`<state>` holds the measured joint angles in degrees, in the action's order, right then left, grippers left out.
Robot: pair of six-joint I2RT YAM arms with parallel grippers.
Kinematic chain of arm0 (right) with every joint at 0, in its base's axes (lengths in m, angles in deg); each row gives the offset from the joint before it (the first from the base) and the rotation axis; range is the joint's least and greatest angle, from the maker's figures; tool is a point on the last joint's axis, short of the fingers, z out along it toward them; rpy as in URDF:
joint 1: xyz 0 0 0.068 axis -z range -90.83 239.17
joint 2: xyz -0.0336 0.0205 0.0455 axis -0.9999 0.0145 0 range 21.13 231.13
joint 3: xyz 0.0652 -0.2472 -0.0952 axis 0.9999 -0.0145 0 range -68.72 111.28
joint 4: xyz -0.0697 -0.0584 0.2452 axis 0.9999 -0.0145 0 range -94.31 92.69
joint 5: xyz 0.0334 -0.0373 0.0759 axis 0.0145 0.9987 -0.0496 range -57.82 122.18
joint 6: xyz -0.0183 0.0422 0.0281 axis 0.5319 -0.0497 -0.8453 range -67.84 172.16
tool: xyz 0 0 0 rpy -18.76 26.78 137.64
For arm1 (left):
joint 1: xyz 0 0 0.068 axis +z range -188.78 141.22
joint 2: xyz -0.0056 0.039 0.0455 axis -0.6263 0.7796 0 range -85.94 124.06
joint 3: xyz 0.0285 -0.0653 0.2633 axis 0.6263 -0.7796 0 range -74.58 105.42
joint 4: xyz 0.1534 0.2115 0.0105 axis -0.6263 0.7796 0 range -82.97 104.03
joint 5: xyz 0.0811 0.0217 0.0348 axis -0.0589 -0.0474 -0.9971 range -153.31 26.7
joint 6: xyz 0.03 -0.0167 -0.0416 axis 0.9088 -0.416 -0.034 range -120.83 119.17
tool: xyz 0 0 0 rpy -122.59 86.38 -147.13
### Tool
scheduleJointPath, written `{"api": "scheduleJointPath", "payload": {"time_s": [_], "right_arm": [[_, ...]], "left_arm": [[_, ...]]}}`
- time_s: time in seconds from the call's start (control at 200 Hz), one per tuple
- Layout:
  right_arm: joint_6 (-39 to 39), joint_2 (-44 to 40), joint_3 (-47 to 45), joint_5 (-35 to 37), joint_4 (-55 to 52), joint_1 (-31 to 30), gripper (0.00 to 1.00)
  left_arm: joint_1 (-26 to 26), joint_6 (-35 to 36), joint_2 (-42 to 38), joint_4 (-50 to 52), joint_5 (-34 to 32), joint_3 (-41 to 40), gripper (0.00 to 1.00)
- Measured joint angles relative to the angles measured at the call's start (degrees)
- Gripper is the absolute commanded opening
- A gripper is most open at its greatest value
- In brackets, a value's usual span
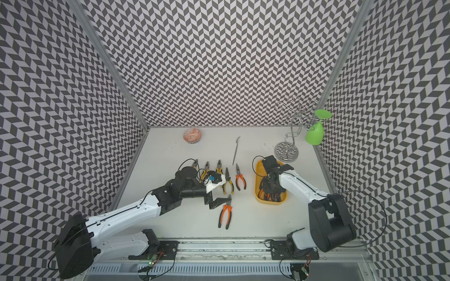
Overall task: Take the pliers out of the storage box
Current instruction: Pick up the pliers from the storage box.
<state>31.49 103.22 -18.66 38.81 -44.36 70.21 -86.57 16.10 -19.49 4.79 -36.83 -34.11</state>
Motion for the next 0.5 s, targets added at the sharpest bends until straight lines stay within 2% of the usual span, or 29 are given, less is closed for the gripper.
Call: {"api": "scheduleJointPath", "payload": {"time_s": [0.23, 0.356, 0.501], "right_arm": [[-0.2, -1.3, -0.5, -0.3, 0.8, 0.0, 0.0], [-0.1, -3.9, -1.3, -0.9, 1.0, 0.0, 0.0], [0.8, -9.8, -2.9, -3.1, 4.0, 0.0, 0.0]], "left_arm": [[1.4, -1.4, 0.0, -1.0, 0.2, 0.0, 0.98], [3.4, -4.5, 0.2, -4.7, 0.4, -0.5, 0.98], [6.8, -11.2, 1.5, -9.3, -0.7, -0.7, 0.98]]}}
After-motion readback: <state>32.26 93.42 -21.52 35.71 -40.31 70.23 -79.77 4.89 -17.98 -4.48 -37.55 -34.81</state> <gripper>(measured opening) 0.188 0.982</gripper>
